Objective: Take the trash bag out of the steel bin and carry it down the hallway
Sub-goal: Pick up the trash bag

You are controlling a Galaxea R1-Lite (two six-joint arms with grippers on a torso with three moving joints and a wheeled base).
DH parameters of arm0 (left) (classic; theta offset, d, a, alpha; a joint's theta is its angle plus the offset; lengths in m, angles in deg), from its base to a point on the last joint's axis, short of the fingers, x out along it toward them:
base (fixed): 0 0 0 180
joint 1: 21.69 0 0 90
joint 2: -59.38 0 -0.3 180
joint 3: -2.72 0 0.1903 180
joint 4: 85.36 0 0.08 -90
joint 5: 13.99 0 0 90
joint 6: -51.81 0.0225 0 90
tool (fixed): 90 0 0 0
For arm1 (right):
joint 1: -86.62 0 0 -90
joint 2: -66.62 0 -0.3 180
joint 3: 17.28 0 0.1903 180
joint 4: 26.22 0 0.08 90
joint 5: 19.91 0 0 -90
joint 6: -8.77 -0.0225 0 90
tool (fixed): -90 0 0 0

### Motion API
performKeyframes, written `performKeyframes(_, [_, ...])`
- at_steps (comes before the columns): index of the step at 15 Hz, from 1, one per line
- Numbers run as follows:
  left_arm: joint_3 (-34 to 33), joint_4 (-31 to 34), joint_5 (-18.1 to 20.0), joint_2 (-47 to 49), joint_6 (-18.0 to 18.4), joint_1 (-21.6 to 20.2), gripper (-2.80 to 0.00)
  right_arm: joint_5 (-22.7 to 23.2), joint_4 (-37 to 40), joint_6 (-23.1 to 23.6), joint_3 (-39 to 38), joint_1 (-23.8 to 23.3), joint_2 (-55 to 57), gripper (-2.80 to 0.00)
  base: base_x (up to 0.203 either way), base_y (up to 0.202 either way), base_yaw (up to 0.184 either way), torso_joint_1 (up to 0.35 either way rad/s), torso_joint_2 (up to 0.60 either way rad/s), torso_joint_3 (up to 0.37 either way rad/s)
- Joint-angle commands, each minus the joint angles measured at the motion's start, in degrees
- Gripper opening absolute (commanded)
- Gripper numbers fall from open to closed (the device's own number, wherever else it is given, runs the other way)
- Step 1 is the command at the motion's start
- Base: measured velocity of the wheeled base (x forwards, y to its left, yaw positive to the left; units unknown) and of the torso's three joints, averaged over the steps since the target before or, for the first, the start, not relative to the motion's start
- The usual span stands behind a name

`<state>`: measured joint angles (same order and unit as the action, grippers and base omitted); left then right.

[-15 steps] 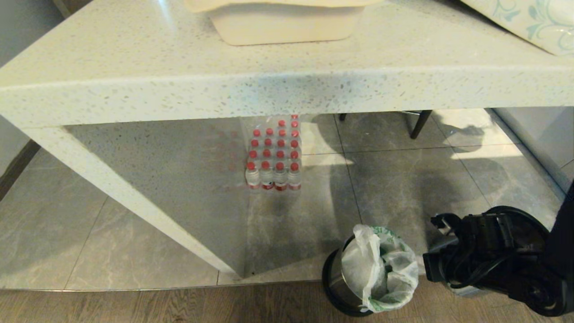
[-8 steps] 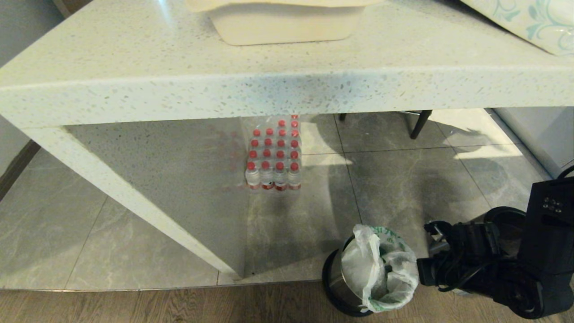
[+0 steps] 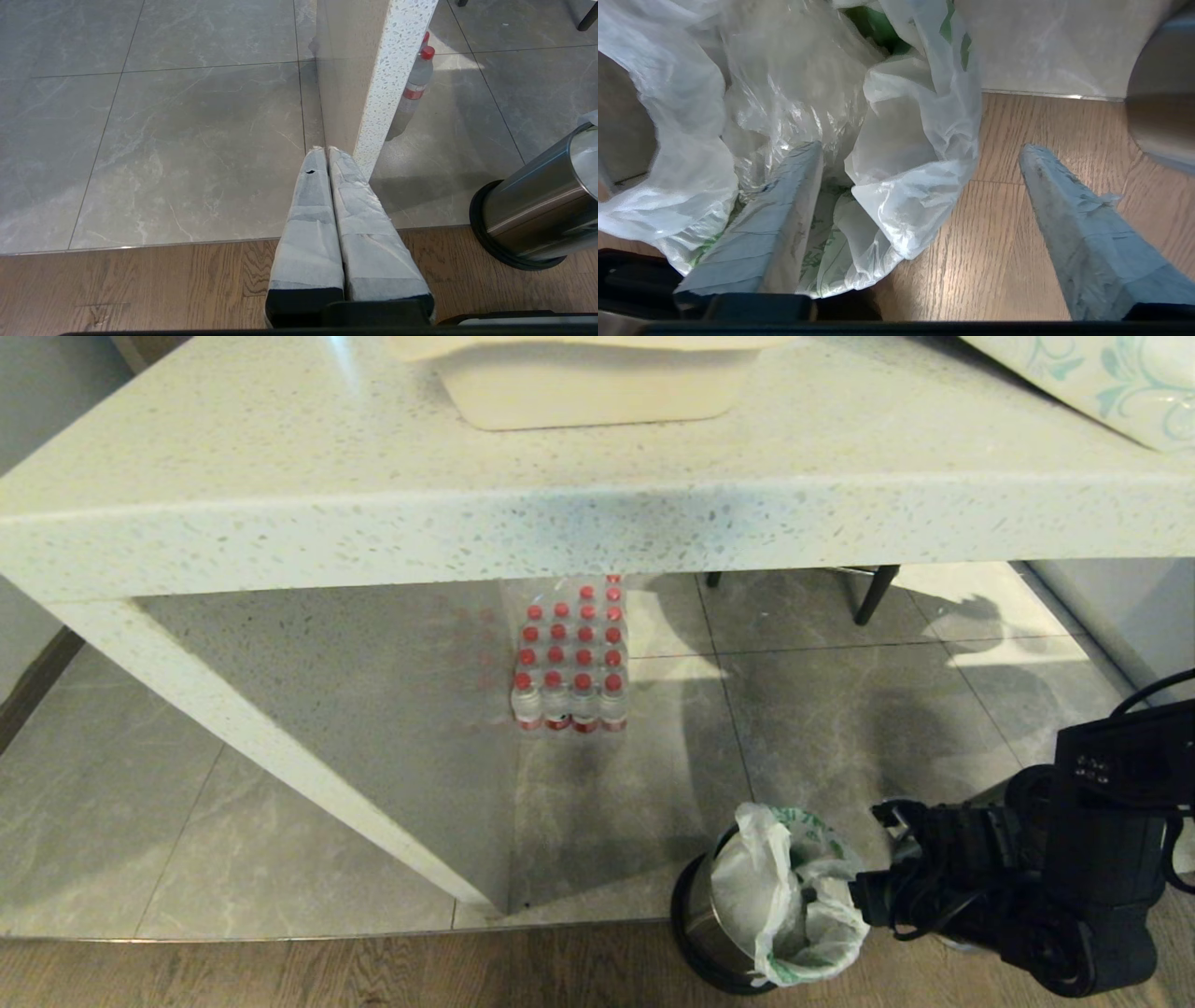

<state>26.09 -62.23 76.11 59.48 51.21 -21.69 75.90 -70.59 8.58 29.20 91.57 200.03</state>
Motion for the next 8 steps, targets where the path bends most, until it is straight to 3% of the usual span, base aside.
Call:
performKeyframes(1, [0.0, -0.03, -0.01, -0.01, -0.02, 0.0, -2.8, -0.01, -0.45, 0.01, 0.35, -0.11, 1.74, 0.0, 0.0, 0.0, 0.0, 0.0, 0.0, 0.0])
performKeyframes(5, [0.0, -0.03, -0.01, -0.01, -0.02, 0.0, -2.8, -3.41, -3.84, -0.16, 1.47, -0.29, 4.32, 0.0, 0.0, 0.0, 0.0, 0.0, 0.0, 0.0])
performKeyframes(6, [0.0, -0.03, -0.01, -0.01, -0.02, 0.0, -2.8, -3.62, -3.98, -0.17, 1.5, -0.38, 4.23, -2.8, 0.0, 0.0, 0.0, 0.0, 0.0, 0.0])
performKeyframes(8, [0.0, -0.03, -0.01, -0.01, -0.02, 0.0, -2.8, -3.75, -4.11, 0.09, 1.5, -0.36, 4.45, -2.8, 0.0, 0.0, 0.0, 0.0, 0.0, 0.0])
